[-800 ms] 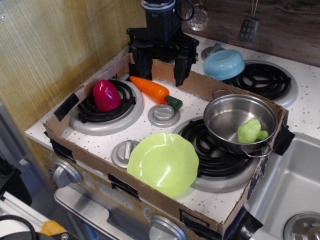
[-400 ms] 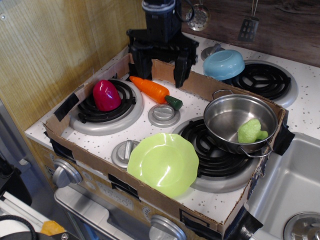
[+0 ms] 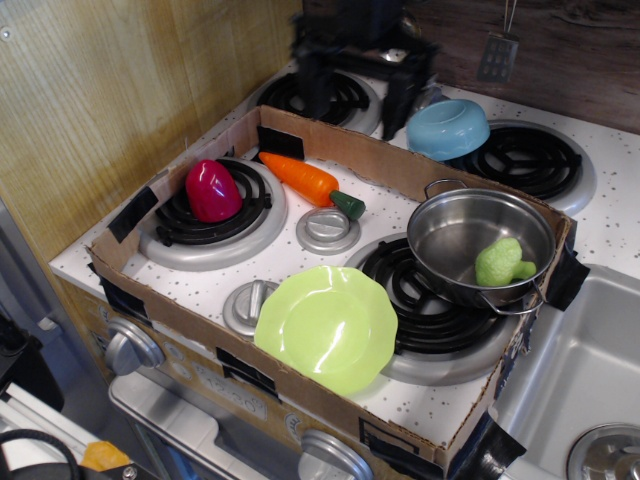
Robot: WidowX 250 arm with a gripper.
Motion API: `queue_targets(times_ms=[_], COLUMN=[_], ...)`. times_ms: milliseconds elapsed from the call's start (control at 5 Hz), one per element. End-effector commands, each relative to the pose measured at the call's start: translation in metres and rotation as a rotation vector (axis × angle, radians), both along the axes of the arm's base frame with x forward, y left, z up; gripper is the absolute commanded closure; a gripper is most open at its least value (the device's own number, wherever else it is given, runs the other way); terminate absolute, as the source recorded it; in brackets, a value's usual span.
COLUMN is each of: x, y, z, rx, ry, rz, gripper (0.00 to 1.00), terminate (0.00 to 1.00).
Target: Take broccoli out of pan
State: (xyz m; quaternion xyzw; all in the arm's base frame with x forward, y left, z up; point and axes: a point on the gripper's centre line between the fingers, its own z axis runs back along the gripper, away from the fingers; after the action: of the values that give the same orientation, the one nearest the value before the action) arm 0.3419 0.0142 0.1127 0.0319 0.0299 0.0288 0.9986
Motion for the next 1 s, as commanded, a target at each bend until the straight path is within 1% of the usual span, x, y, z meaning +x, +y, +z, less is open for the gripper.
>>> queue_targets(times_ms=[0, 200, 400, 600, 800], x=[0.017, 0.015, 0.015, 0.014, 0.013], y=[-0.047, -0.068, -0.075, -0.08, -0.087], z=[0.009, -0.008, -0.021, -0.028, -0.029], rx=[-0.03, -0.033, -0.026, -0.008, 0.006], ry=[-0.066, -0.109, -0.133, -0.148, -0.154], rz=[0.231, 0.379, 0.436, 0.456, 0.47], gripper=[0.0, 0.0, 0.0, 0.0, 0.0], terminate=[0.0, 0.0, 0.0, 0.0, 0.0])
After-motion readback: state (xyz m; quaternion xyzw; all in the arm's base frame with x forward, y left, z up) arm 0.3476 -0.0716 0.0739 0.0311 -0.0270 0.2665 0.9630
